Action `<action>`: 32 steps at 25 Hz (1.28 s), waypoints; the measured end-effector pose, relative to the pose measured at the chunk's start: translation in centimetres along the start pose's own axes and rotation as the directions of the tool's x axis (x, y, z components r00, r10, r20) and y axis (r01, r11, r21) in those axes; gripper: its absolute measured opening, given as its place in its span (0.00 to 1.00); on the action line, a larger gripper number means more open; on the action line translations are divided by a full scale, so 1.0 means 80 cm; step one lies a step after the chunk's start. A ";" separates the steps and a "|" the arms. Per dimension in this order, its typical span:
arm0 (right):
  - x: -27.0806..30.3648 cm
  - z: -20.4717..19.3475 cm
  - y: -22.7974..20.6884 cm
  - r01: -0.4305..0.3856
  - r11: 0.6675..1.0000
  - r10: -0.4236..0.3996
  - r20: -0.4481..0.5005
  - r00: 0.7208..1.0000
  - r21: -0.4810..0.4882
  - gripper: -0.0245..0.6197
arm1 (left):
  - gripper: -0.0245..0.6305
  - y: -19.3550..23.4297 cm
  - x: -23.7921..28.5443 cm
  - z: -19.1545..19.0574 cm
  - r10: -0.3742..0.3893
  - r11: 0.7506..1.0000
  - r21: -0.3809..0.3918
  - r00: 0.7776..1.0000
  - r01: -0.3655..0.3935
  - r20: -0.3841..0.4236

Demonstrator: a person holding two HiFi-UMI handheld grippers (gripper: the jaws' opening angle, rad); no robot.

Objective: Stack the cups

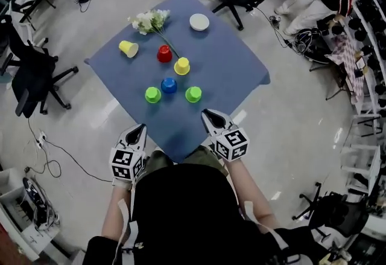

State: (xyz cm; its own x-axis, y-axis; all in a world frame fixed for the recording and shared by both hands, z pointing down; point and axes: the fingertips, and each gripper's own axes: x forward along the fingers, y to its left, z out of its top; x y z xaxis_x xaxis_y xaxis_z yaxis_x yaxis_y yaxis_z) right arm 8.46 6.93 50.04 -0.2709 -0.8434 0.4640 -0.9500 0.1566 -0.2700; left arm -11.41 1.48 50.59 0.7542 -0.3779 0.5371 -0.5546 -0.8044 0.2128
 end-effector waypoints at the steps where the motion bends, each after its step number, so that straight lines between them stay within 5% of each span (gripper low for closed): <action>1: 0.013 0.001 -0.011 -0.025 0.999 0.024 -0.021 0.999 -0.025 0.09 | 0.05 0.001 0.003 0.002 0.030 0.999 -0.018 1.000 -0.030 -0.002; 6: 0.079 -0.010 -0.064 -0.122 0.980 0.098 -0.159 0.983 -0.155 0.31 | 0.05 0.002 0.018 0.010 0.178 0.981 -0.071 0.984 -0.179 -0.029; 10: 0.124 -0.039 -0.086 -0.214 0.945 0.142 -0.280 0.949 -0.247 0.41 | 0.05 -0.005 0.012 0.000 0.294 0.941 -0.159 0.954 -0.298 -0.051; 16: 0.159 -0.071 -0.093 -0.282 0.895 0.144 -0.376 0.915 -0.345 0.43 | 0.05 -0.018 0.002 -0.029 0.406 0.872 -0.253 0.908 -0.419 -0.105; 24: 0.179 -0.063 -0.044 -0.364 0.851 0.221 -0.369 0.903 -0.379 0.38 | 0.05 -0.012 -0.001 -0.049 0.400 0.861 -0.294 0.909 -0.416 -0.114; 32: 0.196 -0.089 0.049 -0.509 0.744 0.315 -0.444 0.839 -0.433 0.38 | 0.05 0.014 -0.001 -0.054 0.359 0.877 -0.303 0.928 -0.373 -0.103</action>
State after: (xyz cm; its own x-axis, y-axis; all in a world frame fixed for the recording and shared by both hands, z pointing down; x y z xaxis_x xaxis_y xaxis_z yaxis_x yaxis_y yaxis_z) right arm -0.66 -2.05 62.23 -0.5951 -0.4297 0.6791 -0.6366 0.7678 -0.0720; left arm -13.62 2.62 54.27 0.4643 -0.5920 0.6587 -0.8742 -0.4258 0.2336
